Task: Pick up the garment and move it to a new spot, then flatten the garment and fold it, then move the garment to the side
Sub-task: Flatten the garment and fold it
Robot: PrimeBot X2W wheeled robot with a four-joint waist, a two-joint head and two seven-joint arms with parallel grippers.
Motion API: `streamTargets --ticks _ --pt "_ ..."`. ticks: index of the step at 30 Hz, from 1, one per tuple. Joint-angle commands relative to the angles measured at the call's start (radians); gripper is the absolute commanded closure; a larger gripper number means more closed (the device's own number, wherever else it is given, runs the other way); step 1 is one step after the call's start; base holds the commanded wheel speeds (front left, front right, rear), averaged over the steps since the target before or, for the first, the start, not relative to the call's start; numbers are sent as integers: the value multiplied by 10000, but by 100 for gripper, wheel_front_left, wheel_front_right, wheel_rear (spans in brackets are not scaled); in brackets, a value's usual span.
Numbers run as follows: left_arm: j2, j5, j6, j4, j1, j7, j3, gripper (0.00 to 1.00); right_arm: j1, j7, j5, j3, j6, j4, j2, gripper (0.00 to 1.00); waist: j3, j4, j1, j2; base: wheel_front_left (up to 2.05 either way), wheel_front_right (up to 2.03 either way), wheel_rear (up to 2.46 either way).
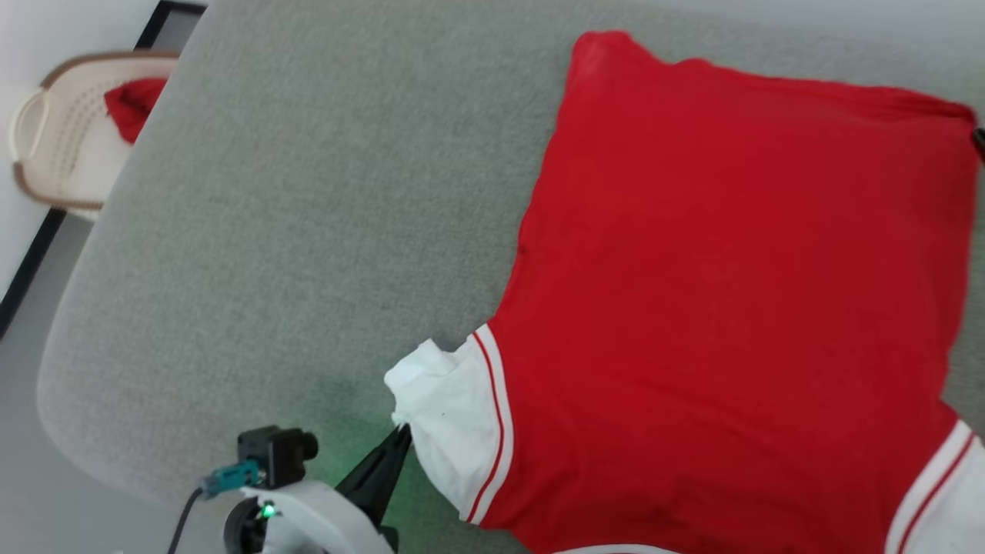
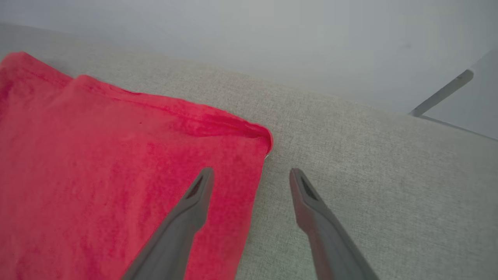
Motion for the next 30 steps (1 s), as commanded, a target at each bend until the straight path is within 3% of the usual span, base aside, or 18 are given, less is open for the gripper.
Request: streamTargets --ticks 1,12,13,14,23,30 --pt "-119 109 -100 79 -205 -8 -36 100 -277 121 -114 -48 -7 260 22 0 436 386 0 -1 0 0 0" --pt "-767 150 -644 925 -845 -47 -284 100 -1646 1397 -887 -1367 -5 3239 820 0 1044 864 0 -1 0 0 0" --pt "-809 134 -685 997 -876 -51 -286 100 -1696 1601 -992 -1387 -1 3464 924 64 1068 893 0 -1 0 0 0" --pt "-840 120 -706 1065 -893 -68 -291 100 -1753 1775 -1107 -1405 1 3653 1012 100 1078 912 0 -1 0 0 0" --pt "-921 -8 -822 1583 -893 -214 -194 100 -2509 1867 -1831 -1628 0 3982 1189 100 970 762 0 -1 0 0 0" --pt "-710 -48 -676 1626 -687 -366 -7 100 -2501 1837 -1415 -1131 0 3239 1264 100 603 252 0 -1 0 0 0"
